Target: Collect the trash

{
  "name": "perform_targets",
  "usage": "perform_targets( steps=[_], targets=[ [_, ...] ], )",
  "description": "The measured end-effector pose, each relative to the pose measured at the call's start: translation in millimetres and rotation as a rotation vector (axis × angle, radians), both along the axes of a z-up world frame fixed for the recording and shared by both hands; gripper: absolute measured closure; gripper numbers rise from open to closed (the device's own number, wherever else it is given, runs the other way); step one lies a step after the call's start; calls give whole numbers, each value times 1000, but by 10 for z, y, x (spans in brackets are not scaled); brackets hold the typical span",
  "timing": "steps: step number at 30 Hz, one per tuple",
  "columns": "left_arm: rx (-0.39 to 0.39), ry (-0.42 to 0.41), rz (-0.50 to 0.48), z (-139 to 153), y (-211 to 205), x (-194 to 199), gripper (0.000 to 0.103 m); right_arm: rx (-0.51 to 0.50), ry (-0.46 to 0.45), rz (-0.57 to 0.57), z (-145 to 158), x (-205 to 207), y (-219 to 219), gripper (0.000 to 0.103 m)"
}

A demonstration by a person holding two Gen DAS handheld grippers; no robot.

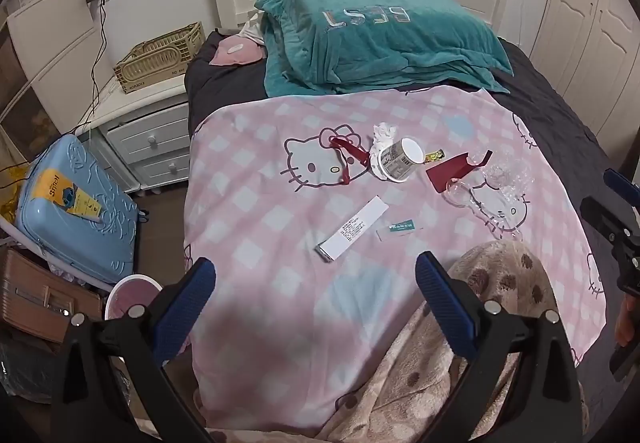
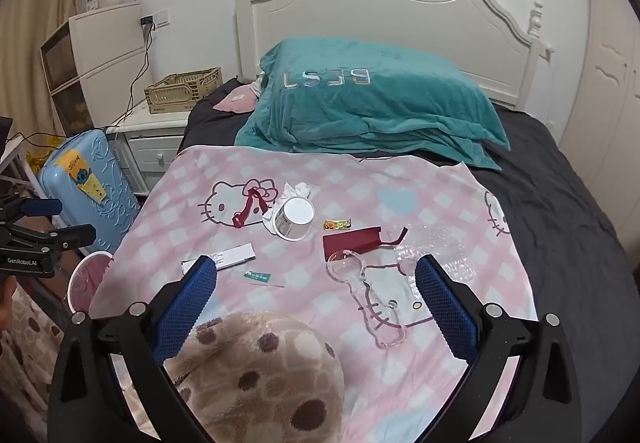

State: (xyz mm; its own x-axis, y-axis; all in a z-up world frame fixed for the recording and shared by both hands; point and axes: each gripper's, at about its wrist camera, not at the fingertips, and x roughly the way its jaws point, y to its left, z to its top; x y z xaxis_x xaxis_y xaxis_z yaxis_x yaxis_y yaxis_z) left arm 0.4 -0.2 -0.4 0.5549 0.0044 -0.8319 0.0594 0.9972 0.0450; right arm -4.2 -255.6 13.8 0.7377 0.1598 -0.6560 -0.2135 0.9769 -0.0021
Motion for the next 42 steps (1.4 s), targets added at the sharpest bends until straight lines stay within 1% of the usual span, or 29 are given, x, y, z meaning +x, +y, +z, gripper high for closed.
perform_targets(
  steps=[10, 13, 19, 31, 36, 42],
  targets=[
    [0, -14, -18, 33, -115, 29, 5, 0, 6, -3, -11, -20, -28, 6],
    [-24, -20, -23, 63, -56, 5, 5, 1, 9, -7, 1, -6, -49, 6],
    [-44, -19, -23, 72, -41, -3, 5, 2, 7, -12, 28, -2, -103, 6],
    [-26, -30, -26, 81, -79, -36, 5, 23, 5, -30, -7, -17, -159, 6],
    [-40, -19, -32, 54, -98, -72, 5, 54, 1, -40, 0, -36, -190, 6],
    [-40, -14, -31, 38, -107, -85, 5, 57, -1, -36, 7, -52, -175, 6]
  ],
)
